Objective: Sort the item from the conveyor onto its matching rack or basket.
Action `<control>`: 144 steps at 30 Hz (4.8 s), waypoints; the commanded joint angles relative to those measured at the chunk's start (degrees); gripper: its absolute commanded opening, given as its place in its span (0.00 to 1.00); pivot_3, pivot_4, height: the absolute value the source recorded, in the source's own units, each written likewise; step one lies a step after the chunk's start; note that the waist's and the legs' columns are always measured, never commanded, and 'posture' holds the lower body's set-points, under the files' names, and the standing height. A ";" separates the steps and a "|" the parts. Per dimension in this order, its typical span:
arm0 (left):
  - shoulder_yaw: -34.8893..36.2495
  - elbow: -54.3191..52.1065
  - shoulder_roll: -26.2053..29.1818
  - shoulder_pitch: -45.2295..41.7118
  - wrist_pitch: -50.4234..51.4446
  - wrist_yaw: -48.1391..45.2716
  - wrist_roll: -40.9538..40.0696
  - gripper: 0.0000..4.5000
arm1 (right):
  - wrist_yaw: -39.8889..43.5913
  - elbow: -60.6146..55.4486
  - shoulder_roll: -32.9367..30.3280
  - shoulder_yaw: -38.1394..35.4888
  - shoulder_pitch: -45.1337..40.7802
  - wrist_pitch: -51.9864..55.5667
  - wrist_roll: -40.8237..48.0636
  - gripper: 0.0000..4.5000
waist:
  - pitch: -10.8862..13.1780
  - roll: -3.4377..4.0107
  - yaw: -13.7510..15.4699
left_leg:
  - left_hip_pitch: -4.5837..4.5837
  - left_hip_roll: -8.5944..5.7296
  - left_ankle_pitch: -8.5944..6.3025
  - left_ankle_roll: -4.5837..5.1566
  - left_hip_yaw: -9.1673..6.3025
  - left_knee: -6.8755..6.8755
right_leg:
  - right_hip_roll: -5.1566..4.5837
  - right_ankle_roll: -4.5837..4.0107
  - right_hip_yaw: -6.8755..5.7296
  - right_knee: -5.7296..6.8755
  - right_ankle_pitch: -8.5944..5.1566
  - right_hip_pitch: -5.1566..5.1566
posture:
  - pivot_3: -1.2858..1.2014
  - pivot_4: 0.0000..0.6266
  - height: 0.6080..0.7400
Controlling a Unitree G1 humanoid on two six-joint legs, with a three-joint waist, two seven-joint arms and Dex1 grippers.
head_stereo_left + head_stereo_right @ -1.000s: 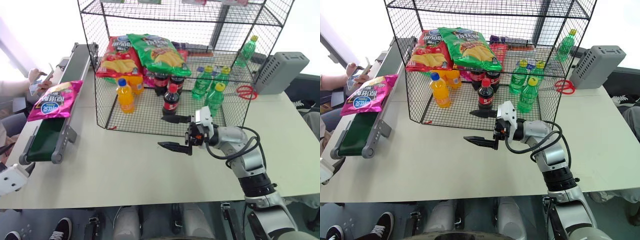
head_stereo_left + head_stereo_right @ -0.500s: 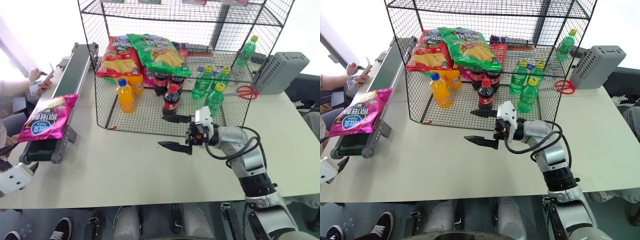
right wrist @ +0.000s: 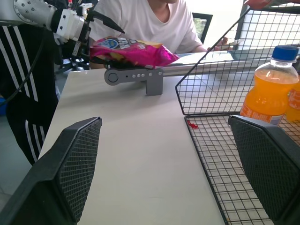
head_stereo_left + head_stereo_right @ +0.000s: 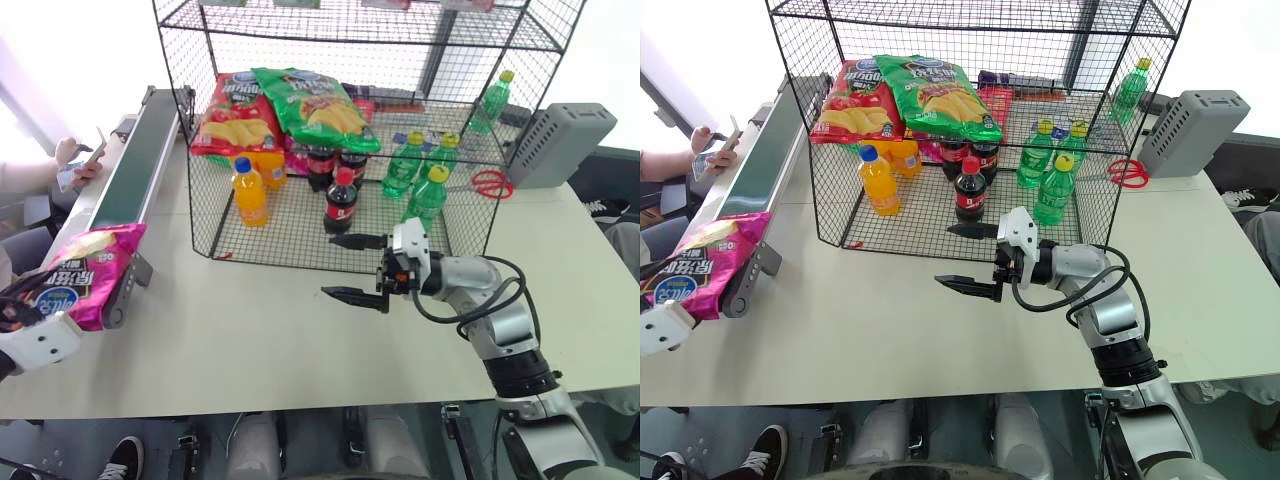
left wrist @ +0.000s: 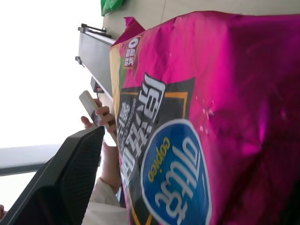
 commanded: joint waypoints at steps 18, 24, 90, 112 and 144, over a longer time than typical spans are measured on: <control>11.63 -24.15 -3.27 -1.54 36.67 -21.51 -62.56 0.03 | 0.57 2.57 -1.25 -1.52 -2.49 -4.27 -0.48 1.00 | -0.01 -0.03 0.00 | -0.01 0.02 0.00 0.00 -0.05 0.01 | 0.00 0.00 0.00 0.04 0.01 0.01 | 0.52 0.24 1.00; 19.53 -41.65 1.10 11.86 64.67 -31.24 -94.78 0.03 | 4.19 -3.29 -5.22 -3.09 -2.09 14.16 12.11 1.00 | 0.08 0.09 -0.07 | 0.06 0.01 0.00 -0.01 -0.14 0.02 | -0.13 0.03 0.12 0.00 0.01 0.06 | 0.52 0.24 1.00; -10.30 -27.52 -11.31 -43.89 79.12 -23.73 -87.21 0.63 | -7.59 -12.39 -7.20 -14.11 4.95 32.68 30.41 0.06 | 0.12 0.04 0.40 | 0.27 -0.10 0.05 -0.06 -0.20 -0.04 | 0.19 -0.09 0.17 0.00 -0.08 0.30 | 0.52 0.24 1.00; -14.61 -23.91 -15.72 -45.05 62.70 -30.87 -65.08 1.00 | -22.17 5.70 -15.90 -26.17 -2.11 -30.06 -11.91 0.06 | 0.19 0.09 0.86 | -0.14 -0.10 0.06 -0.07 -0.09 -0.05 | 0.18 0.04 0.17 -0.18 0.00 -0.06 | 0.52 0.24 1.00; -14.57 -26.68 -19.04 -37.50 55.43 -31.57 -59.82 1.00 | -50.88 21.95 -20.20 -6.80 -20.75 -22.75 -53.30 0.76 | 0.20 0.09 0.02 | -0.18 -0.11 0.25 -0.39 -0.11 0.00 | 0.10 0.04 0.17 -0.14 0.01 -0.05 | 0.52 0.24 1.00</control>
